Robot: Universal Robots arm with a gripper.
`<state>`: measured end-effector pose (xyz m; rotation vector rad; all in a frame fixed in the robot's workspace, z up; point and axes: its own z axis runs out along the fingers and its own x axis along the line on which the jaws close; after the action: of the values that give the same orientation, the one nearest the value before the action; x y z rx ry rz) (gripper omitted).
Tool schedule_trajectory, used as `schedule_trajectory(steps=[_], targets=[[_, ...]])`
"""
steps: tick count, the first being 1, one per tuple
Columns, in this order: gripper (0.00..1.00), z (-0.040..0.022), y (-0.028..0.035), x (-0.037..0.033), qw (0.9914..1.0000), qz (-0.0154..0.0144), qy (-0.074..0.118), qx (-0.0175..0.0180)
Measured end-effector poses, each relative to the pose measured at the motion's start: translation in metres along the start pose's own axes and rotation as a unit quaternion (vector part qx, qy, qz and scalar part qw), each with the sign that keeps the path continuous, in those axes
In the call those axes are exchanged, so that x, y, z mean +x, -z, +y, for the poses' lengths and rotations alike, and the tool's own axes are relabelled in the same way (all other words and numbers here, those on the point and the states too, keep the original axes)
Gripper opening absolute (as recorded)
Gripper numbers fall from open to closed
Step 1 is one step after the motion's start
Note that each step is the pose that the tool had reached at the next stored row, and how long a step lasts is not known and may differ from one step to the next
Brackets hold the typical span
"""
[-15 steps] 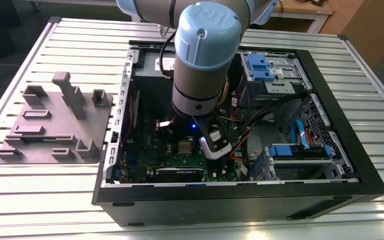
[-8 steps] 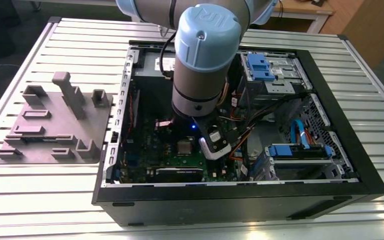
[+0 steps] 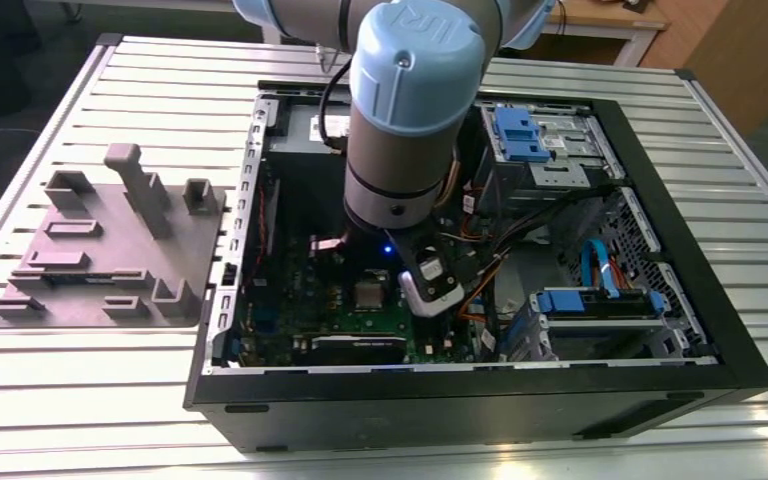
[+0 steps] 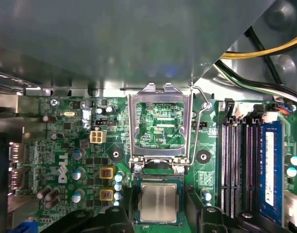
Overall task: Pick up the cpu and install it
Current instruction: 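Place the cpu into insertion slot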
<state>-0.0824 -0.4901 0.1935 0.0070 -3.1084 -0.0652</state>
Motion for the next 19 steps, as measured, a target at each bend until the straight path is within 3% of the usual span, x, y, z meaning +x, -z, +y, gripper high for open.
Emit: schedule_trajectory(steps=[4, 5, 8, 11, 15, 19], targets=[[0.53, 0.0002, 0.0055, 0.0002, 1.0, 0.0003, 0.0, 0.0], [0.46, 0.0003, 0.0071, 0.0002, 1.0, 0.0004, 0.0, 0.0], [0.4, 0.0005, 0.0117, 0.0004, 1.0, 0.0007, 0.0, 0.0], [0.22, 0.0006, 0.0155, 0.0005, 1.0, 0.001, 0.0, 0.0], [0.11, 0.0008, 0.0185, 0.0006, 1.0, 0.0012, 0.0, -0.0001], [0.1, 0.0008, 0.0186, 0.0006, 1.0, 0.0012, 0.0, -0.0001]])
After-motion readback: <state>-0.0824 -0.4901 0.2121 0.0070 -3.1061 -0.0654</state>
